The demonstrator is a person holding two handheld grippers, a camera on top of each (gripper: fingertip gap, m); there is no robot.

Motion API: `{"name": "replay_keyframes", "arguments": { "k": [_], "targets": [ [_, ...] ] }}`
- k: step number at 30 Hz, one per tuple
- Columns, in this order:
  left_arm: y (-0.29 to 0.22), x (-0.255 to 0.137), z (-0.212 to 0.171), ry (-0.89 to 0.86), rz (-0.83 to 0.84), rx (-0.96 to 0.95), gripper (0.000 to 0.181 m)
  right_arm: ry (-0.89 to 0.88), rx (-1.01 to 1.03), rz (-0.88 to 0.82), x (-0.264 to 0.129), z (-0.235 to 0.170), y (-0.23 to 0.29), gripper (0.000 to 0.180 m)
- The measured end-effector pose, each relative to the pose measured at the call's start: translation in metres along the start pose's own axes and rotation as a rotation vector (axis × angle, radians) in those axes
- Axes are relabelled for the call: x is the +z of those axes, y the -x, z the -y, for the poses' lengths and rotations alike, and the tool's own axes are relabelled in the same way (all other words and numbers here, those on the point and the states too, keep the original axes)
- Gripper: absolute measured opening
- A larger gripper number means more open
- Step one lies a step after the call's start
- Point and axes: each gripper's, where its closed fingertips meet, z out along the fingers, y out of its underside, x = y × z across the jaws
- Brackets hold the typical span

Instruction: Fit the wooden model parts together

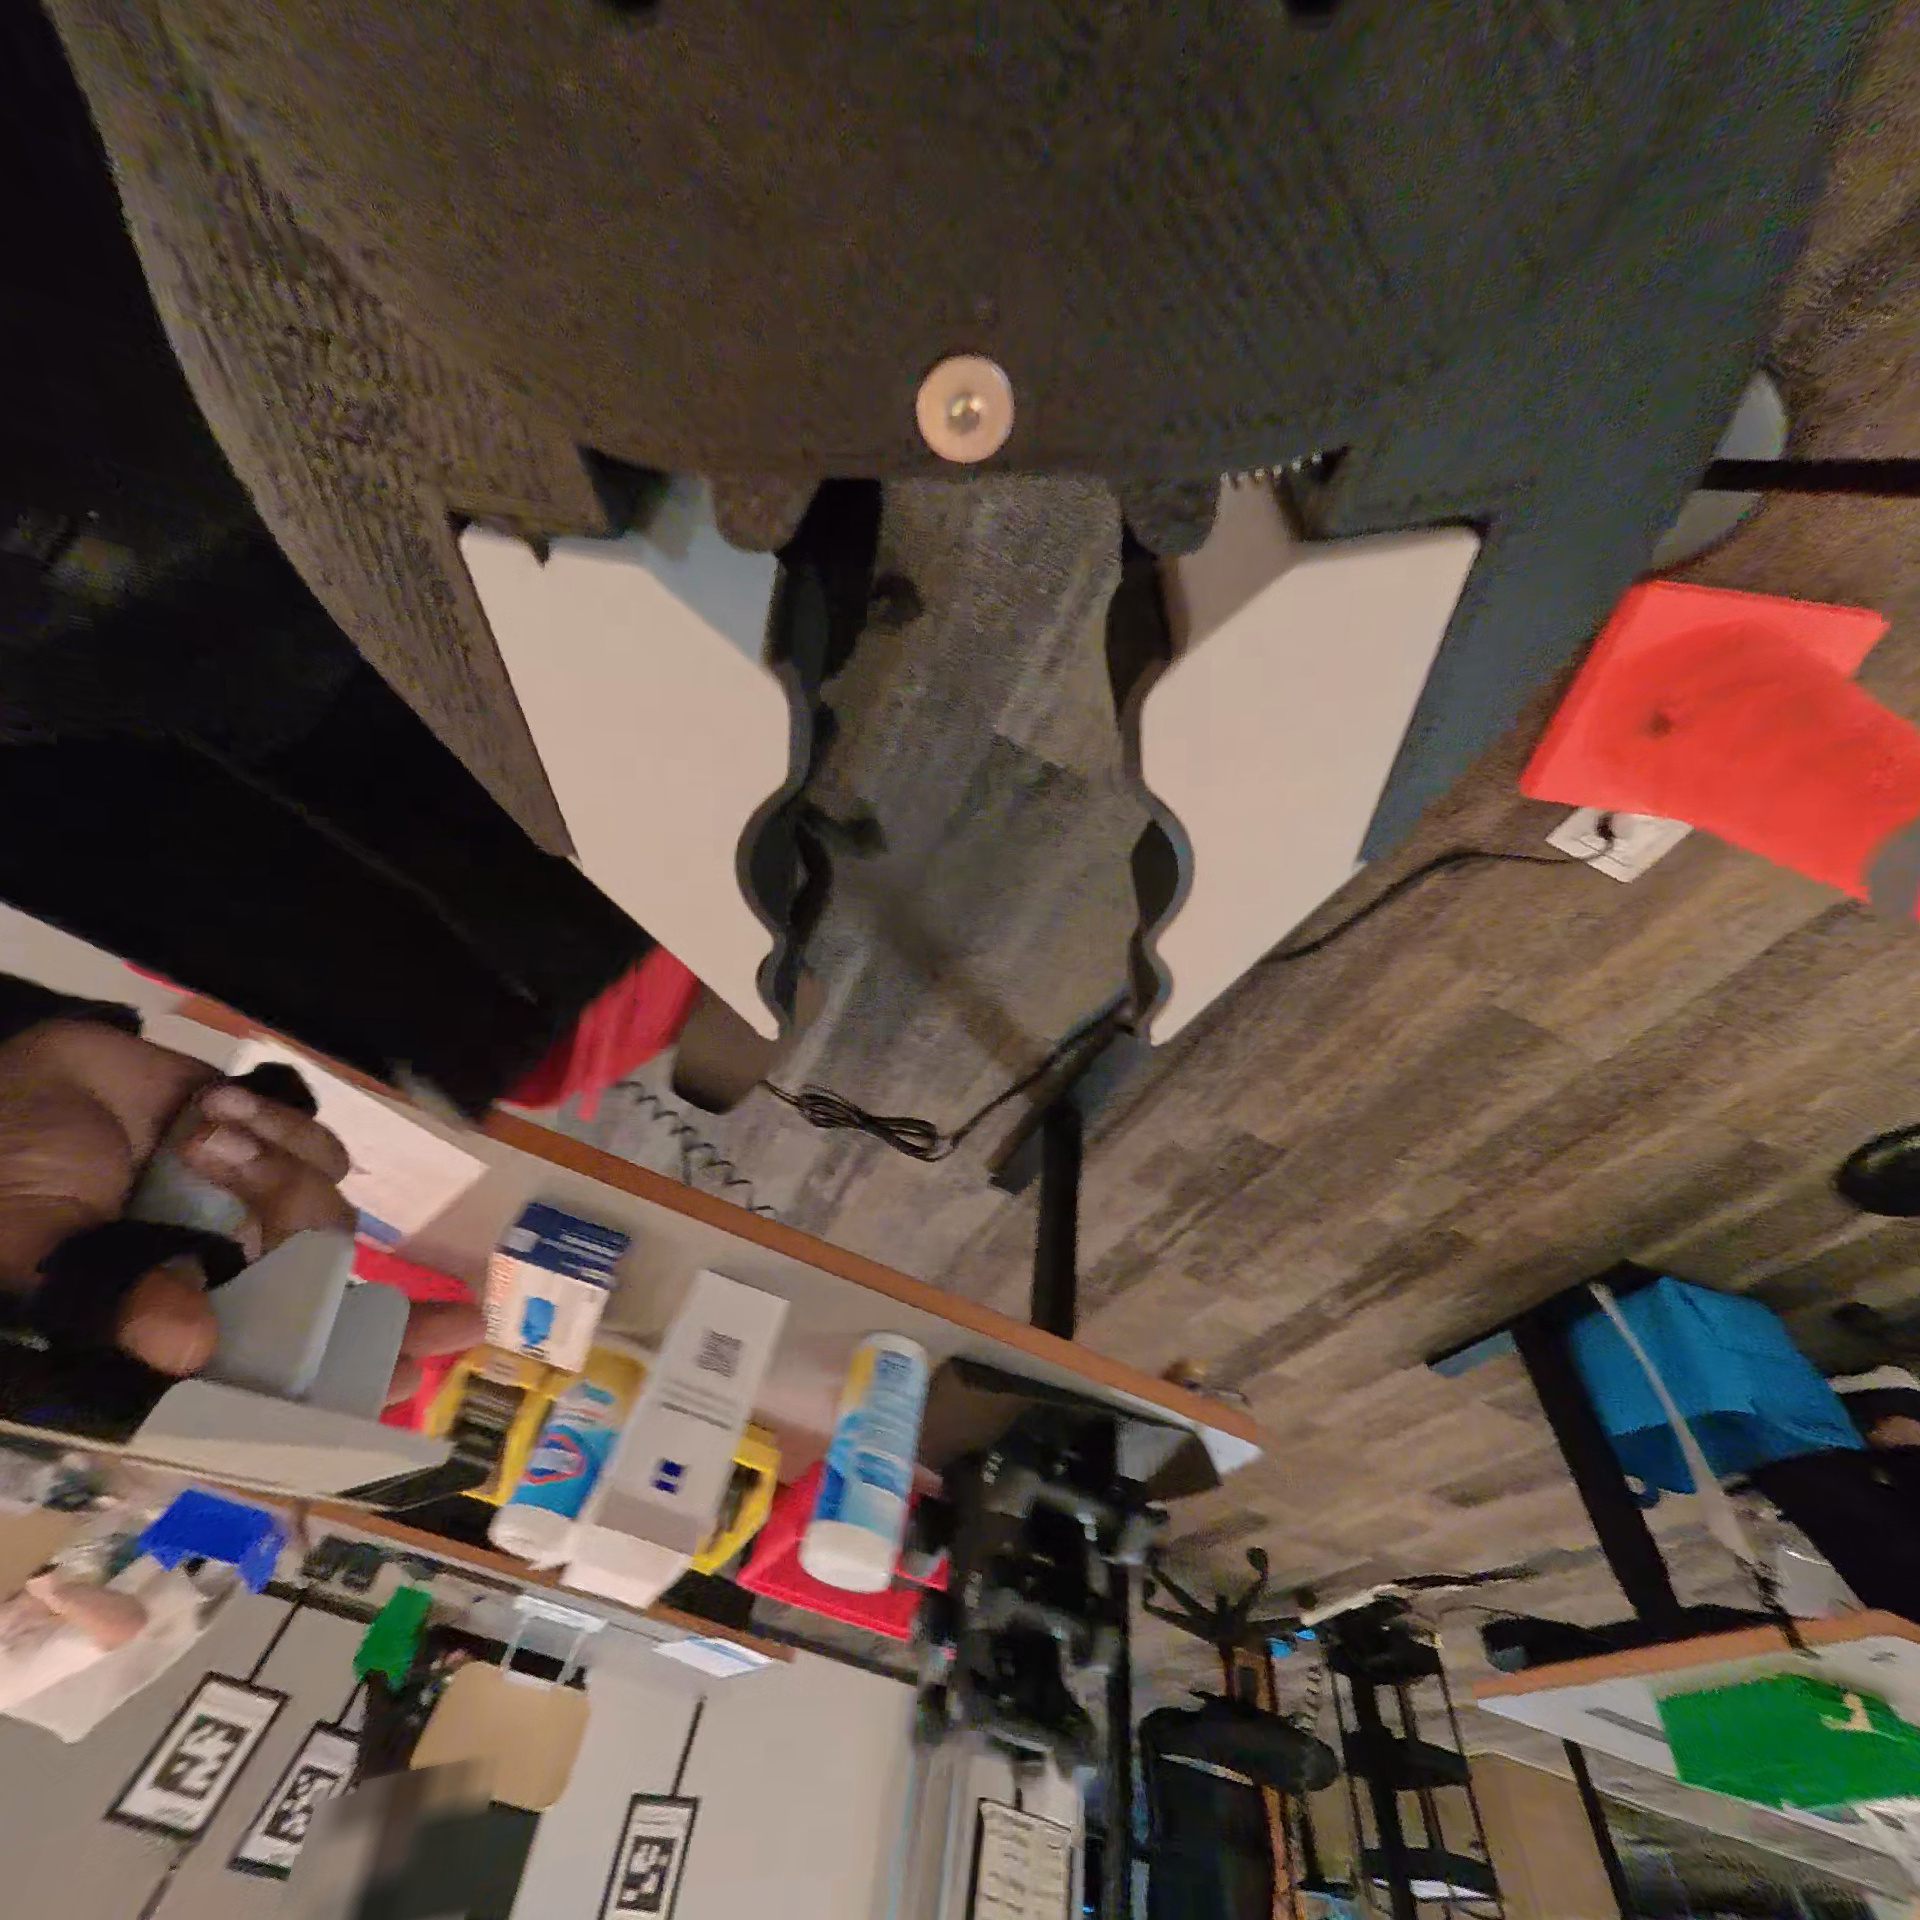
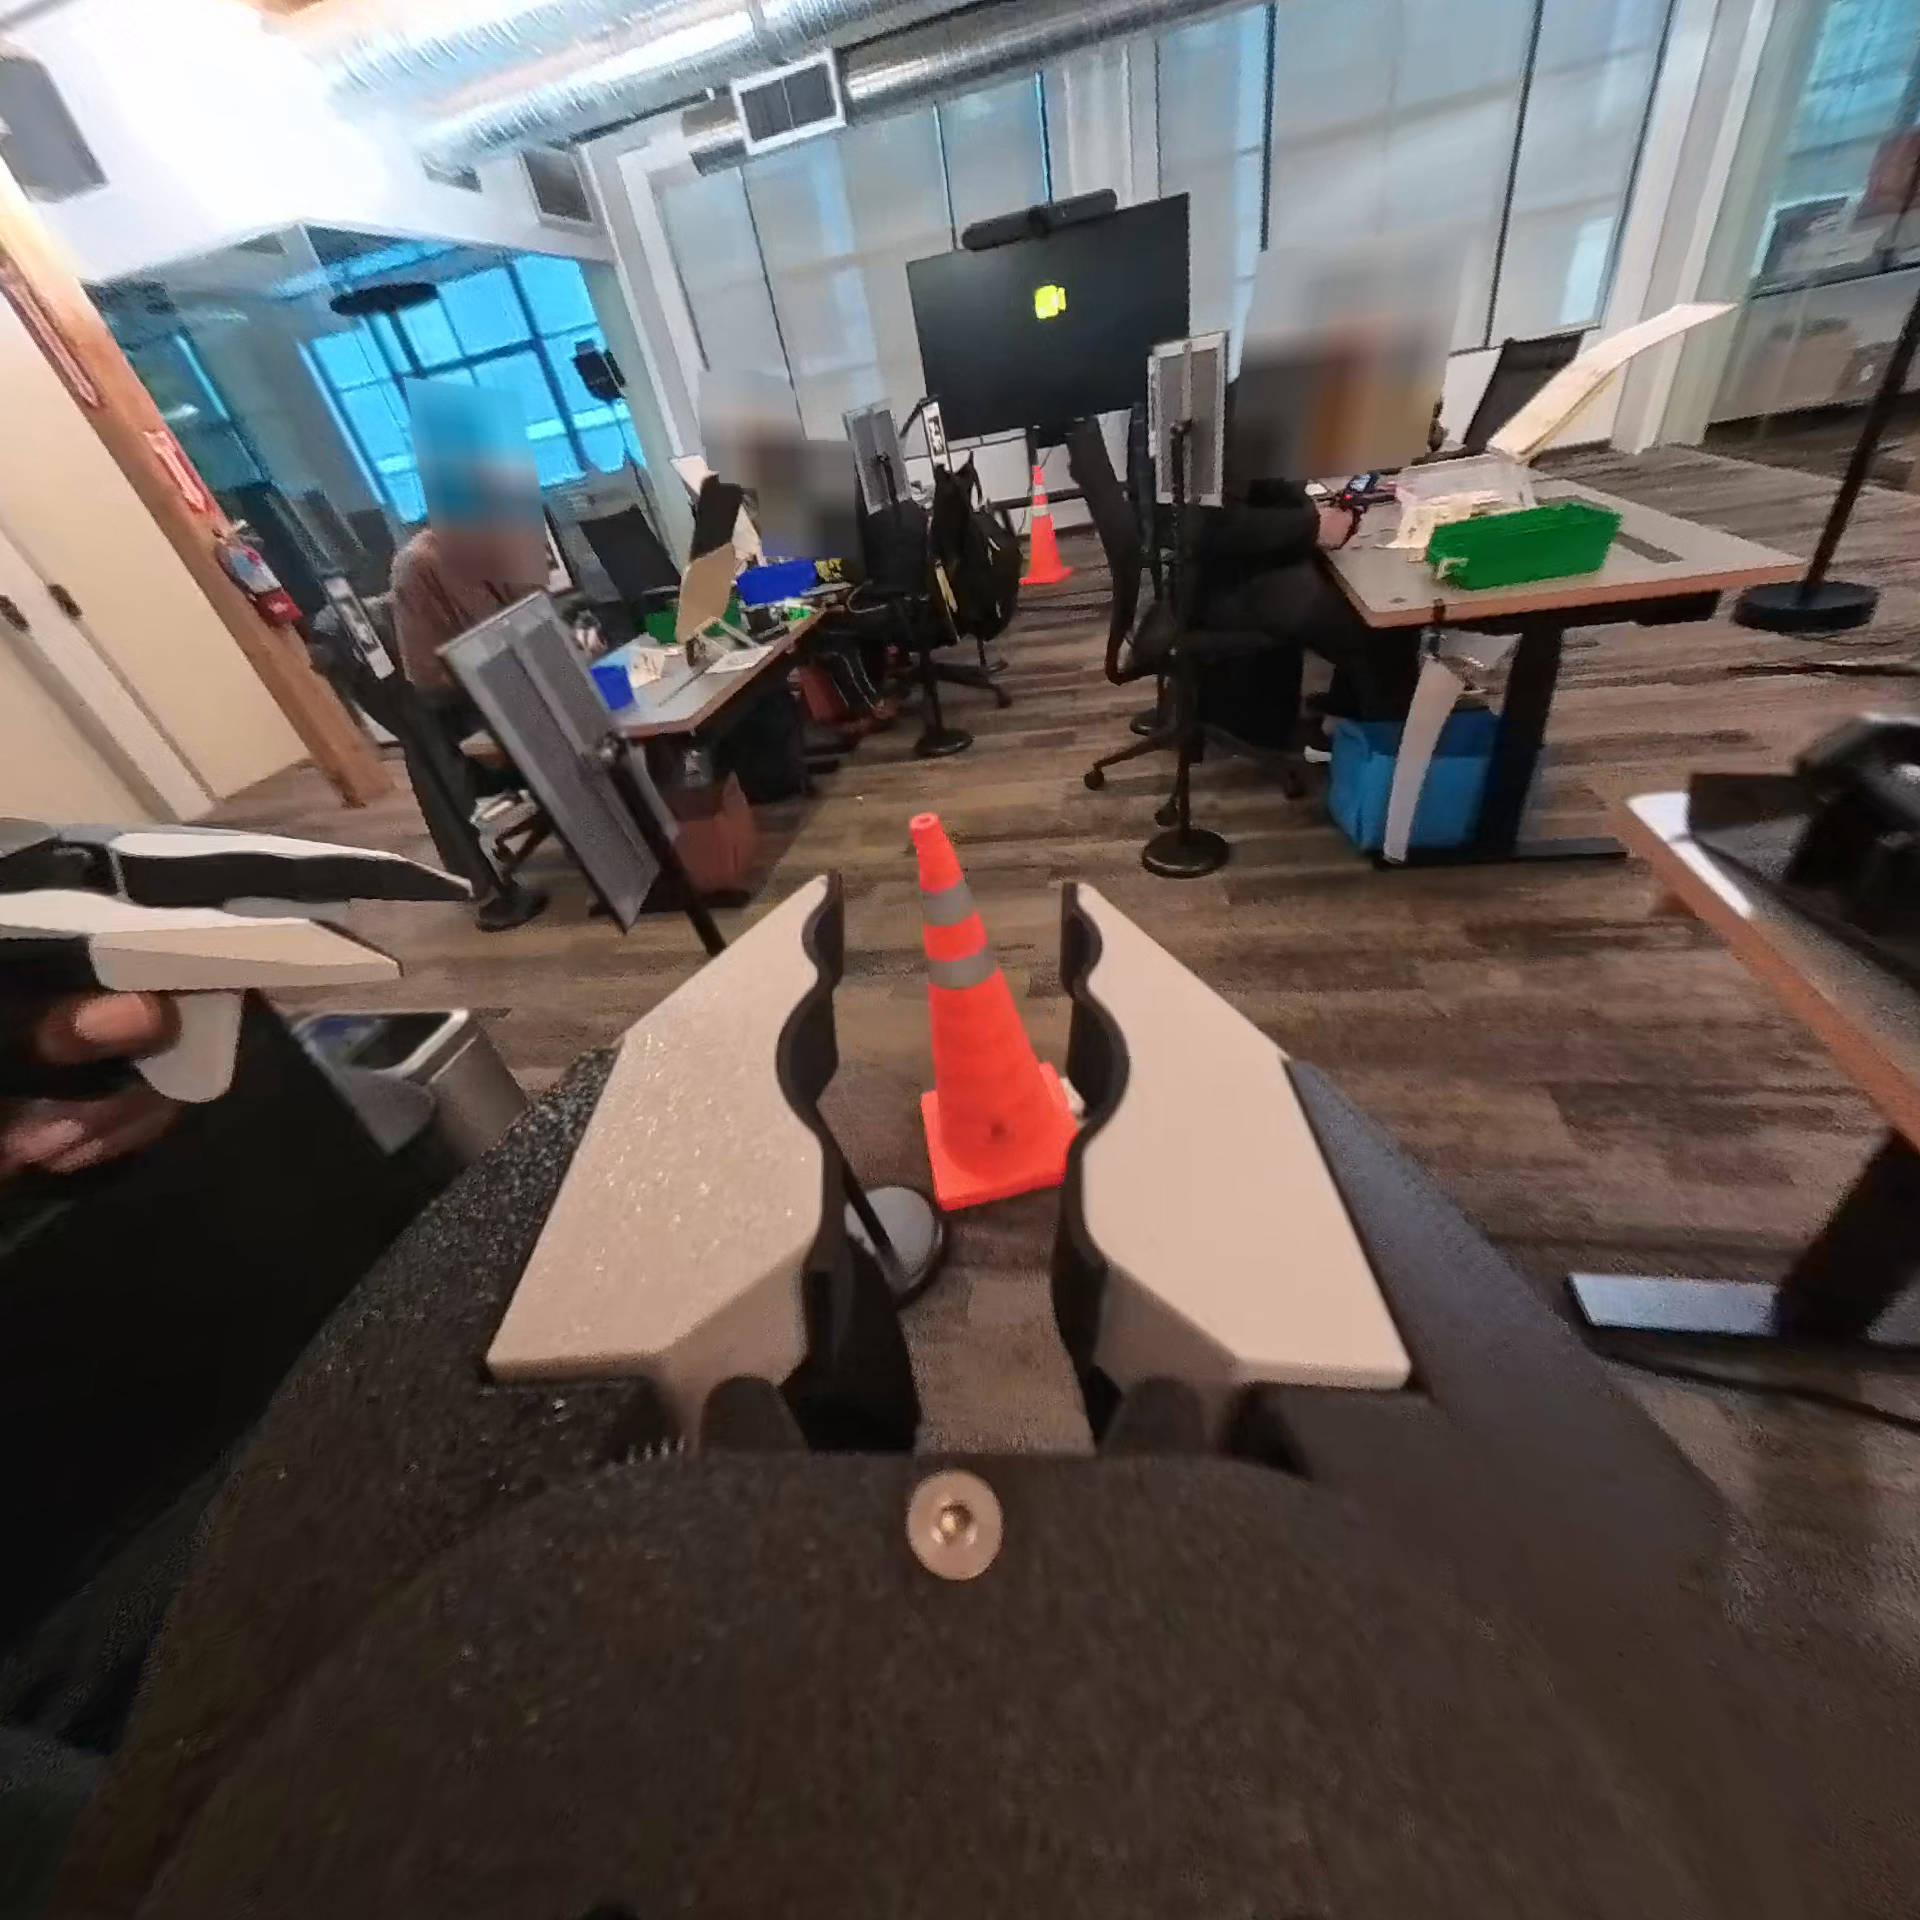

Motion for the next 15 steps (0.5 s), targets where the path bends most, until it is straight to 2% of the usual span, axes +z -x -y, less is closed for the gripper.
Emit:
{"name": "replay_keyframes", "arguments": {
  "k": [4,8,11,15],
  "targets": [
    [0.106,0.062,0.042,-0.019,0.063,0.006,0.063,0.053,-0.045,-0.028,0.094,0.019,-0.055,0.042],
    [0.211,0.148,0.06,-0.011,0.042,-0.031,0.063,0.15,-0.037,-0.136,0.17,0.005,-0.13,0.047],
    [0.291,0.229,0.067,0.032,-0.017,-0.012,0.062,0.22,-0.037,-0.259,0.227,-0.022,-0.191,0.048],
    [0.384,0.358,0.09,0.134,-0.169,0.089,0.061,0.322,0.031,-0.492,0.305,-0.06,-0.273,0.047]
  ]
}}
